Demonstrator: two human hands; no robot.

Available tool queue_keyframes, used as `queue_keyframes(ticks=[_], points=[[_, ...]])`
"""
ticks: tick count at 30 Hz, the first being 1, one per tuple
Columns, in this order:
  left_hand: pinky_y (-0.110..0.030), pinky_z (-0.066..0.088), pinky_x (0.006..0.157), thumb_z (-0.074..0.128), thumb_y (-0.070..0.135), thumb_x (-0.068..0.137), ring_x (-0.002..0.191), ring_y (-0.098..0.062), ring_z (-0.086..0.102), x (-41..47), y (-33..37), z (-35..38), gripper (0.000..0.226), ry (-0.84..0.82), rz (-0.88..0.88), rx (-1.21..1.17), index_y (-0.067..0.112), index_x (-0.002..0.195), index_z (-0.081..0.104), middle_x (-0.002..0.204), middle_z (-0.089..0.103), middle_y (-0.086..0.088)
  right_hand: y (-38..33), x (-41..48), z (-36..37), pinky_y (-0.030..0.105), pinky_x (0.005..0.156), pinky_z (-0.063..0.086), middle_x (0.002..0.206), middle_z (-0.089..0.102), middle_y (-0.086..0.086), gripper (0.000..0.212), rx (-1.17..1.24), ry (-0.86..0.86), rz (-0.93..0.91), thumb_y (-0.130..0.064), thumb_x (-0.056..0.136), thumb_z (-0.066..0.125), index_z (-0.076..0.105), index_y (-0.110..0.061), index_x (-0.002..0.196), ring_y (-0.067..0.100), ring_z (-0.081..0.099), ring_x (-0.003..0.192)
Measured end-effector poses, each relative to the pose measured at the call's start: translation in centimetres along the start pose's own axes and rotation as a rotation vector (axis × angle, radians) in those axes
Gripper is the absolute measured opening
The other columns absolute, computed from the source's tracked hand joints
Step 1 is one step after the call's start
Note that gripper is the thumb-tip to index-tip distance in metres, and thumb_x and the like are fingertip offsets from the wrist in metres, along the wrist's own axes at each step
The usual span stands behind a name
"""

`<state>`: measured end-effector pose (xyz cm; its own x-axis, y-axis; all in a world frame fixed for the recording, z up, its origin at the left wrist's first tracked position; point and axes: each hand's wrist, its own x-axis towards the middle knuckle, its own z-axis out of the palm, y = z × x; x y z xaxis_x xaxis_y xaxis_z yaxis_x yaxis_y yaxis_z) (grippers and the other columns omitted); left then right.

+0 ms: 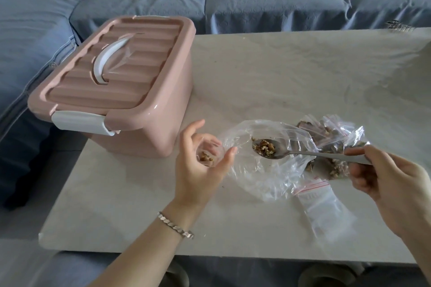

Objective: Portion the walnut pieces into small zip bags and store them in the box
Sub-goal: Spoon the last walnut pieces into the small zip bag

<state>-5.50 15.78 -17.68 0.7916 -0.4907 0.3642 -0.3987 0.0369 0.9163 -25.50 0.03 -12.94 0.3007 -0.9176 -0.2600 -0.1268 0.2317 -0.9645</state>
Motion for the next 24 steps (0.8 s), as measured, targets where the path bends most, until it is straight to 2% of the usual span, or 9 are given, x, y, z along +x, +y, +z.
queue_keyframes(ticks=[5,7,9,11,15,17,21,23,24], points=[[-0.026,0.052,0.067,0.069,0.051,0.059,0.063,-0.004,0.055,-0.1,0.5,2.2,0.057,-0.196,-0.085,0.138,0.049,0.106,0.038,0.09,0.06,0.026,-3.7,0.0,-0.1,0.012,0.032,0.027,0.036,0.045,0.0,0.031,-0.04,-0.025,-0.128,-0.015,0.089,0.043,0.061,-0.008,0.065,0.009,0.035,0.031],[-0.018,0.049,0.069,0.069,0.053,0.058,0.067,-0.004,0.058,-0.3,0.5,2.9,0.058,-0.265,-0.078,0.233,0.05,0.105,0.036,0.091,0.057,0.033,-5.2,-0.1,0.2,0.011,0.031,0.025,0.033,0.041,-0.002,0.03,-0.067,-0.053,-0.169,-0.012,0.089,0.041,0.058,-0.006,0.065,0.01,0.031,0.028],[-0.01,0.045,0.068,0.069,0.051,0.058,0.072,-0.001,0.059,-0.5,0.6,3.4,0.059,-0.31,-0.068,0.279,0.05,0.106,0.035,0.085,0.055,0.032,-6.1,0.1,0.7,0.01,0.031,0.025,0.033,0.04,-0.002,0.032,-0.097,-0.066,-0.187,-0.012,0.089,0.042,0.058,-0.006,0.062,0.01,0.031,0.028],[-0.005,0.042,0.068,0.064,0.056,0.058,0.079,0.001,0.058,-0.7,0.9,3.9,0.062,-0.338,-0.04,0.287,0.047,0.111,0.034,0.089,0.054,0.029,-6.6,0.0,1.3,0.01,0.032,0.026,0.033,0.043,-0.002,0.036,-0.151,-0.07,-0.215,-0.012,0.088,0.044,0.061,-0.008,0.057,0.01,0.033,0.028],[-0.011,0.044,0.075,0.062,0.056,0.06,0.095,-0.001,0.057,-1.1,1.1,4.5,0.065,-0.348,0.005,0.263,0.039,0.115,0.032,0.094,0.063,0.016,-7.0,-1.4,2.7,0.014,0.033,0.033,0.042,0.056,0.0,0.034,-0.404,-0.15,-0.421,-0.018,0.089,0.045,0.068,-0.019,0.064,0.009,0.04,0.032],[-0.008,0.043,0.077,0.062,0.057,0.059,0.094,0.001,0.057,-1.2,1.2,4.6,0.065,-0.336,-0.026,0.253,0.043,0.115,0.032,0.094,0.062,0.018,-7.2,-2.2,3.5,0.013,0.034,0.035,0.046,0.058,-0.003,0.033,-0.481,-0.21,-0.519,-0.019,0.09,0.046,0.065,-0.015,0.063,0.009,0.043,0.034],[-0.002,0.039,0.074,0.071,0.047,0.062,0.087,0.008,0.057,-1.0,0.8,4.1,0.059,-0.279,-0.068,0.246,0.054,0.104,0.03,0.092,0.061,0.022,-7.0,-3.4,4.7,0.016,0.044,0.041,0.064,0.061,-0.012,0.026,-0.67,-0.332,-0.772,-0.033,0.089,0.044,0.061,-0.025,0.071,0.01,0.055,0.053],[-0.006,0.042,0.073,0.072,0.043,0.063,0.083,0.006,0.059,-0.9,0.6,3.6,0.059,-0.251,-0.08,0.234,0.053,0.104,0.032,0.09,0.062,0.021,-6.6,-3.6,4.7,0.021,0.048,0.043,0.068,0.058,-0.005,0.023,-0.688,-0.394,-0.88,-0.035,0.089,0.042,0.06,-0.026,0.079,0.013,0.056,0.057],[-0.007,0.043,0.072,0.074,0.042,0.063,0.081,0.005,0.059,-0.9,0.5,3.4,0.059,-0.235,-0.091,0.221,0.051,0.105,0.034,0.089,0.063,0.02,-6.4,-3.7,4.5,0.021,0.049,0.042,0.063,0.055,0.0,0.023,-0.706,-0.417,-0.959,-0.034,0.09,0.041,0.059,-0.024,0.081,0.016,0.054,0.056]])
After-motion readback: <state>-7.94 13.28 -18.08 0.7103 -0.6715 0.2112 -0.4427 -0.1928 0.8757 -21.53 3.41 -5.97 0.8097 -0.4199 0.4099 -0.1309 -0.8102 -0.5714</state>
